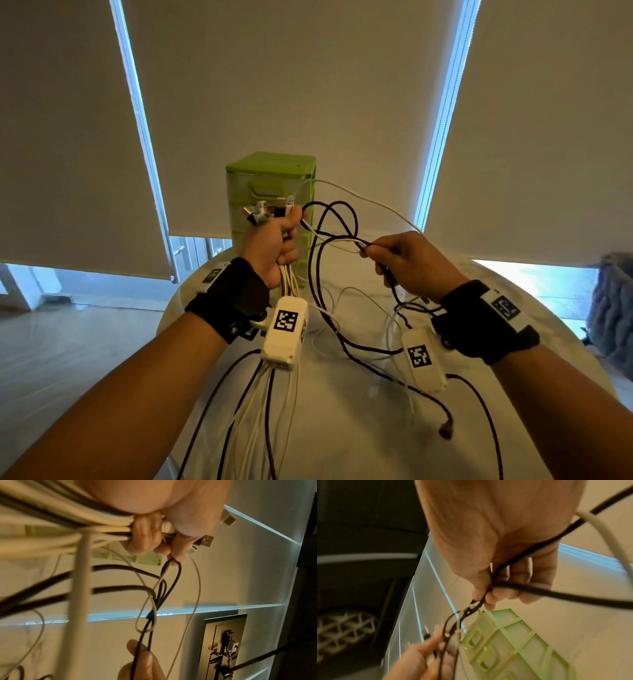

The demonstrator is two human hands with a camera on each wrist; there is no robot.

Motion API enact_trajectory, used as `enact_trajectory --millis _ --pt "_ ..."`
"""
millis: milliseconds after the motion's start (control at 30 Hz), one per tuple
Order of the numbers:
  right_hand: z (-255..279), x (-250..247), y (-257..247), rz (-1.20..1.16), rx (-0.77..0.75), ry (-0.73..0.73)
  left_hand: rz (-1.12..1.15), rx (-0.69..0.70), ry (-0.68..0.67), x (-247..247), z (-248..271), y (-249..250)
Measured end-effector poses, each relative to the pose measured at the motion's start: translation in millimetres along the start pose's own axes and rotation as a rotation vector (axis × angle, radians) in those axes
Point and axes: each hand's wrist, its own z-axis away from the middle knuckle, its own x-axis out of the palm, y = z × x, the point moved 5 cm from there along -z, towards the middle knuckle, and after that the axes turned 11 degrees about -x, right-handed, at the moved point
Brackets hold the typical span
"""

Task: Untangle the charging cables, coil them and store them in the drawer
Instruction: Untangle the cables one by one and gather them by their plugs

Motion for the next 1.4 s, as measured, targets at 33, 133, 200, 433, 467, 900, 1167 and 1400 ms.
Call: enact_trajectory --millis 33,133,200,433,467,900,1167,1400 --pt "1 -3 1 0.026 -0.007 0.021 0.021 0.0 0.034 -3 -2 -2" --pt "4 -10 3 -0.049 -0.01 0.054 0.082 -0.026 0.093 -9 -8 -7" --pt "4 -13 5 -0.104 -0.015 0.095 0.099 -0.053 0.101 -9 -9 -8" --pt "15 9 -18 0.647 -0.529 0.403 0.125 -0.121 0.084 2 -15 -20" --pt "16 20 -18 0.733 -0.549 0.366 0.137 -0.133 0.079 4 -16 -24" --pt "-16 31 -2 0.462 -0.29 0.358 0.13 -0.137 0.024 4 -17 -21" --pt "-19 37 -13 0.663 -0.45 0.214 0.123 -0.193 0.025 9 -14 -28" --pt "-17 -8 26 -0.452 0.184 0.689 0.148 -0.186 0.14 -7 -17 -29"
